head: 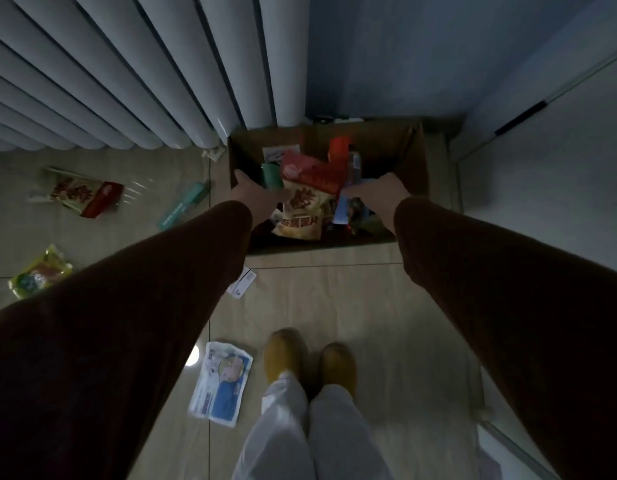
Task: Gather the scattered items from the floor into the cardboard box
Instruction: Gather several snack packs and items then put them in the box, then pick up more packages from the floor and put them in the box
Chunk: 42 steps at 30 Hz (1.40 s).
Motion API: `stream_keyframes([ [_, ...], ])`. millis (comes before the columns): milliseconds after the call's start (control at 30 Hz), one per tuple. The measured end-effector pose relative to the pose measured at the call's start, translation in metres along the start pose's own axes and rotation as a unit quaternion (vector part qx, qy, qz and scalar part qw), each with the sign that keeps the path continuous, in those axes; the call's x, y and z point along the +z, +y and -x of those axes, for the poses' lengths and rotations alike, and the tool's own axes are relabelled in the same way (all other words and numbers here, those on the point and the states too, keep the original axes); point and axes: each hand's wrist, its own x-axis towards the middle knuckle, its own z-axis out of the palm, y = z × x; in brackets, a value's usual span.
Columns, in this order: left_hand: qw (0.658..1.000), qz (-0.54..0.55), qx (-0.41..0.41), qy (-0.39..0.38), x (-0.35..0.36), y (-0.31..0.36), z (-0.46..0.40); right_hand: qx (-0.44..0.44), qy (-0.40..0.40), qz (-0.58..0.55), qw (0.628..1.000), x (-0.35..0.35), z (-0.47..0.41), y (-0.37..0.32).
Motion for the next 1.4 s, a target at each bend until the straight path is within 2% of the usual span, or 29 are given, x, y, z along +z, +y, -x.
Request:
stream_keyframes([
  [67,0.995,-0.094,-0.002,-0.018,0.000,-0.003,0.015,0.011,-0.007,0.123,0.992,0.003,-0.002,0.005],
  [167,0.985,-0.153,0.073,-0.013,-0.002,-0.018,0.037,-0.063,-0.010,0.287,0.956,0.016,0.015,0.017],
  [267,0.959,-0.236,0.153,-0.021,-0.011,-0.033,0.060,-0.155,0.012,0.347,0.925,0.032,0.046,0.031],
  [367,0.941,-0.286,0.178,-0.006,-0.019,-0.051,0.084,-0.241,0.020,0.367,0.898,0.043,0.073,0.044],
  [500,0.937,-0.289,0.196,0.021,-0.033,-0.082,0.130,-0.292,0.007,0.340,0.894,0.051,0.111,0.057],
  [600,0.939,-0.274,0.202,0.049,-0.039,-0.111,0.167,-0.331,0.001,0.348,0.877,0.061,0.141,0.071],
  [933,0.961,-0.227,0.115,0.110,-0.067,-0.241,0.298,-0.348,-0.063,0.422,0.835,0.122,0.258,0.124],
  [1200,0.971,-0.173,0.074,0.149,-0.127,-0.364,0.371,-0.378,-0.078,0.440,0.811,0.231,0.364,0.139],
  [1400,0.972,-0.170,0.061,0.149,-0.205,-0.480,0.422,-0.385,-0.086,0.439,0.807,0.343,0.462,0.160],
])
